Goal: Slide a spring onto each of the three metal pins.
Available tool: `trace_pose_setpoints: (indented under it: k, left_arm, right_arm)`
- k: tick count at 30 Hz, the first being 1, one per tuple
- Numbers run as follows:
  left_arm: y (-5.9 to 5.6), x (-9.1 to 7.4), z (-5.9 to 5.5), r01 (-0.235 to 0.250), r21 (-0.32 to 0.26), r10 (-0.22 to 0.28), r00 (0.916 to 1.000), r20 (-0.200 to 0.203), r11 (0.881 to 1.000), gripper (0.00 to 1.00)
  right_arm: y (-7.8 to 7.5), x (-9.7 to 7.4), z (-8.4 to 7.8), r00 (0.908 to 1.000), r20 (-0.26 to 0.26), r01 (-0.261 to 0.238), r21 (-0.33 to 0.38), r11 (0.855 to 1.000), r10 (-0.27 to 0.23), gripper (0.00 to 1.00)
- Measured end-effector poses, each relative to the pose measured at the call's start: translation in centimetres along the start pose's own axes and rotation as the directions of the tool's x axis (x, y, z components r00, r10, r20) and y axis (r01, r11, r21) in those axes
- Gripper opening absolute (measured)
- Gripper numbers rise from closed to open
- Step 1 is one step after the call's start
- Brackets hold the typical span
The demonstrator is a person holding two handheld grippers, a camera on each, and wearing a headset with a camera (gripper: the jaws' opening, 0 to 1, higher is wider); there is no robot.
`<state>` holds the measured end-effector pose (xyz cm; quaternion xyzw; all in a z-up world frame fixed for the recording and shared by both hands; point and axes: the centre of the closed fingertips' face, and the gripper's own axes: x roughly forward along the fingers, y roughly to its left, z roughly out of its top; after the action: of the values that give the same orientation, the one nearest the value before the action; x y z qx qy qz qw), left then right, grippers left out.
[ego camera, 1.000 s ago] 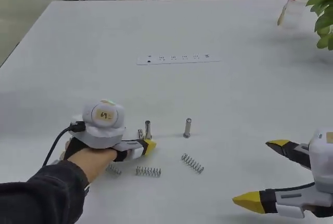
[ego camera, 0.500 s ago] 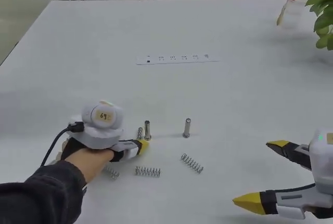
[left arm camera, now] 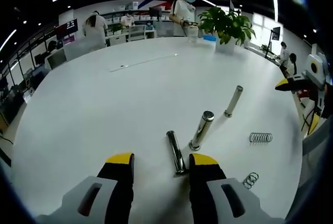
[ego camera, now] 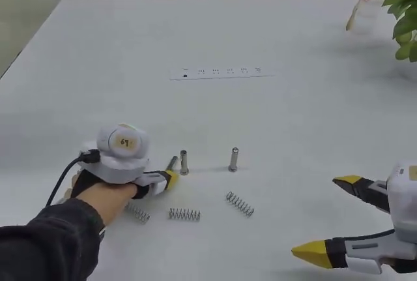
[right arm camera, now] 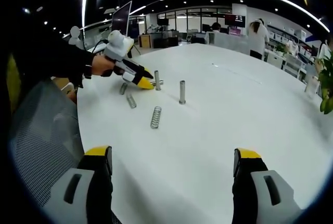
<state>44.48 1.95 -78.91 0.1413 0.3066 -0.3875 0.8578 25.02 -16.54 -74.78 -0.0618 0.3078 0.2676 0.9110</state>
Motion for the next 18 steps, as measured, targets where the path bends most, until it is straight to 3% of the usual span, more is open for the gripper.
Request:
trace_pose_setpoints:
  k: [18]
  left_arm:
    - [0.4, 1.0, 1.3, -0.012, 0.036, 0.012, 0.9999, 0.010, 0.999, 0.29]
  right_arm:
    - [-0.4, -0.1, -0.5, 0.9998, -0.018, 0.005, 0.009, 1.000, -0.005, 0.95]
